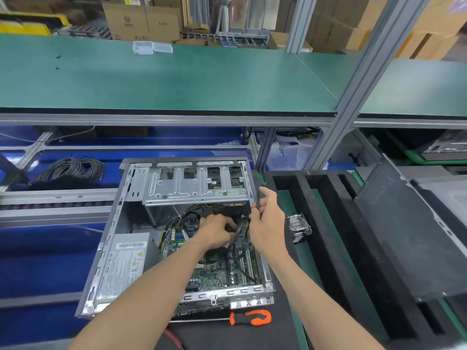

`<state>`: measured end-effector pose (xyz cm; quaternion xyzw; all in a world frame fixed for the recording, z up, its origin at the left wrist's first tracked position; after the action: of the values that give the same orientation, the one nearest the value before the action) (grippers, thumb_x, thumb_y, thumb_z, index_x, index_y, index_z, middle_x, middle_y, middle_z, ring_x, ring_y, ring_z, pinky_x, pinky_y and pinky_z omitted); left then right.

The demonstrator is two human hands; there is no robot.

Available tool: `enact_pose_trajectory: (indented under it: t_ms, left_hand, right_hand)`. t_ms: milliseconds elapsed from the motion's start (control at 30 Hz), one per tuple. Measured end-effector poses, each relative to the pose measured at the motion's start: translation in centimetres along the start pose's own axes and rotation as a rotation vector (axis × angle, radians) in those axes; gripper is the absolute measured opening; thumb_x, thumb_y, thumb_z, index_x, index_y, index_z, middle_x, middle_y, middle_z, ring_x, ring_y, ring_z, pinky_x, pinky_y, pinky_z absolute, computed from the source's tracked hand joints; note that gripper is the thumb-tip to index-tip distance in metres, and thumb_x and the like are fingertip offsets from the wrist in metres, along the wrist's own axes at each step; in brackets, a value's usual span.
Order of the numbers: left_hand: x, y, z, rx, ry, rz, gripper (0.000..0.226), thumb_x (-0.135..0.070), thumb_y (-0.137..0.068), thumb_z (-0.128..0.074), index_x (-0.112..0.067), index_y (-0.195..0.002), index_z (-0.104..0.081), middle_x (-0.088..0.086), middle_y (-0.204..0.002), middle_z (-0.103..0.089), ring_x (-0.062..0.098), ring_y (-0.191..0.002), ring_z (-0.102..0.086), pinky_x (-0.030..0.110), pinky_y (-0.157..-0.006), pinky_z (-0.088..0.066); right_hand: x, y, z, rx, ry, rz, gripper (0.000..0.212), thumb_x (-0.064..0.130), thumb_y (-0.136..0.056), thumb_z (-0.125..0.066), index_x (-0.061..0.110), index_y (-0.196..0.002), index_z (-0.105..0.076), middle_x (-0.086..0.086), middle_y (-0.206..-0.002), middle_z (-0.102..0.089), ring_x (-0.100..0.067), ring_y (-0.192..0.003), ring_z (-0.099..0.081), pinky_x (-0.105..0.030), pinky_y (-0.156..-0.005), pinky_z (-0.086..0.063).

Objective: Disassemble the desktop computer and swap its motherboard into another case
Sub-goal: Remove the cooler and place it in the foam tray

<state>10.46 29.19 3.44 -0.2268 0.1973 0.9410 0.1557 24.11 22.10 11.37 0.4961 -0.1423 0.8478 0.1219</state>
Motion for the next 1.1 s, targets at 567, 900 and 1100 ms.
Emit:
enact_pose_trajectory:
  t_ms: [567,900,1100]
  left_hand:
    - [-3.0,-0.3,-1.3,-0.069,-0.551,-0.242,0.024,0.001,-0.095,-0.044,0.001,-0.109,-0.064,0.021,-0.106,-0.067,0.04,-0.097,-0.064,0.043,-0.077,-0.049]
    - [-3.6,-0.7,-1.8,-0.072,-0.564,-0.27,0.028,0.0,-0.098,-0.039,0.002,-0.113,-0.063,0.021,-0.109,-0.066,0.036,-0.104,-0.06,0.044,-0.089,-0.051]
    - [-3.5,-0.8,-1.6,-0.057,-0.548,-0.242,0.026,0.0,-0.097,-0.041,0.002,-0.108,-0.065,0.02,-0.107,-0.068,0.038,-0.103,-0.062,0.045,-0.087,-0.051]
  right_hand:
    - [-0.1,0.0,-0.1,0.02,-0.005,0.017,0.048,-0.003,-0.096,-0.05,0.02,-0.137,-0.044,0.01,-0.098,-0.054,-0.007,-0.09,-0.055,-0.027,-0.078,-0.049]
    - [-0.4,-0.1,-0.3,0.029,0.009,0.012,0.049,-0.004,-0.095,-0.049,0.021,-0.137,-0.043,0.014,-0.097,-0.054,0.0,-0.092,-0.055,-0.017,-0.077,-0.044]
    - [-0.7,-0.1,-0.4,0.038,0.014,0.027,0.047,-0.001,-0.096,-0.05,0.024,-0.136,-0.043,0.015,-0.099,-0.052,-0.001,-0.096,-0.056,-0.021,-0.078,-0.047]
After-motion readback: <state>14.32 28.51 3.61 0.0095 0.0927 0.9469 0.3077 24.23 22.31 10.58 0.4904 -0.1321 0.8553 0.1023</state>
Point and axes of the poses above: each hand's wrist, its own y-axis away from the middle knuckle, its own z-axis out of the back of the hand, x = y × z, the point moved 1 cm from there along -y, towards the middle knuckle
